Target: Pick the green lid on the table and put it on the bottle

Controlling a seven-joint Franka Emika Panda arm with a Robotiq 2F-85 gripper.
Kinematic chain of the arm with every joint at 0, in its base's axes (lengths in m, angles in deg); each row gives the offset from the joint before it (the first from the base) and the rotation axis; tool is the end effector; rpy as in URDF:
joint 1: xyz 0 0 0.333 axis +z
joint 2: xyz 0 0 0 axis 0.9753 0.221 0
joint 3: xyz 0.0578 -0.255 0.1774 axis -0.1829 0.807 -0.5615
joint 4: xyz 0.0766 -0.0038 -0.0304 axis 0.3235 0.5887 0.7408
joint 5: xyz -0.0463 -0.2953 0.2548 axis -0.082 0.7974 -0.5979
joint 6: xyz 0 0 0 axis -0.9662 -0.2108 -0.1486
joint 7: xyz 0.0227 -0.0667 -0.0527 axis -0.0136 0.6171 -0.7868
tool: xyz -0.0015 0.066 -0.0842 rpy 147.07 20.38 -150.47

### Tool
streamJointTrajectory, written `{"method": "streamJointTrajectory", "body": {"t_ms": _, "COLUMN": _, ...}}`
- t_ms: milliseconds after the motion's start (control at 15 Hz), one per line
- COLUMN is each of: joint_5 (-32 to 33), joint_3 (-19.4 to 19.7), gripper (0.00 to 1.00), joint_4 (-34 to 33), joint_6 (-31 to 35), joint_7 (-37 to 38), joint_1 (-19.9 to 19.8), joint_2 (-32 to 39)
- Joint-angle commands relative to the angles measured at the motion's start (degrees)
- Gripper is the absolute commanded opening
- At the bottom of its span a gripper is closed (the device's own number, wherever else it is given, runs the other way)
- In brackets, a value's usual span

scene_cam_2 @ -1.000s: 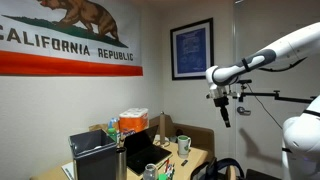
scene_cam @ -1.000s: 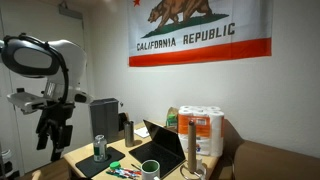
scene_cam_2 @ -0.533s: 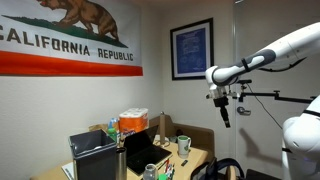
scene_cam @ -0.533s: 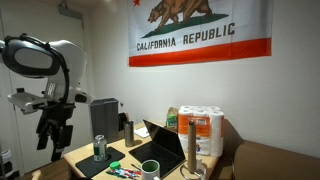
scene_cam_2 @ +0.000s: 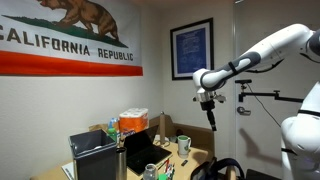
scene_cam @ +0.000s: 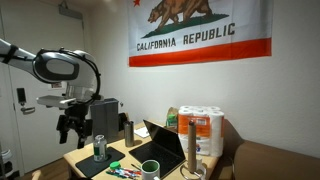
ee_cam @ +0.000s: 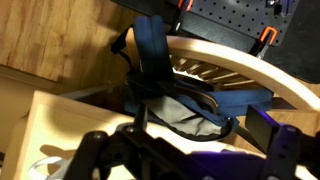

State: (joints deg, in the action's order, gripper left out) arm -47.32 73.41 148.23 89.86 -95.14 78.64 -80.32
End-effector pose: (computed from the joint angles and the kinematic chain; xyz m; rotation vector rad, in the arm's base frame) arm 0.3812 -0.0707 0.4246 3.0450 0.5904 -0.3592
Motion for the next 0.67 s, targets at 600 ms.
{"method": "streamJointTrajectory", "body": {"t_ms": 600, "joint_5": 0.43, "joint_3": -8.62, "gripper": 1.0, "joint_4": -9.15, "joint_6": 21.66, "joint_7": 5.71, "joint_1": 1.24, "joint_2": 23.61}}
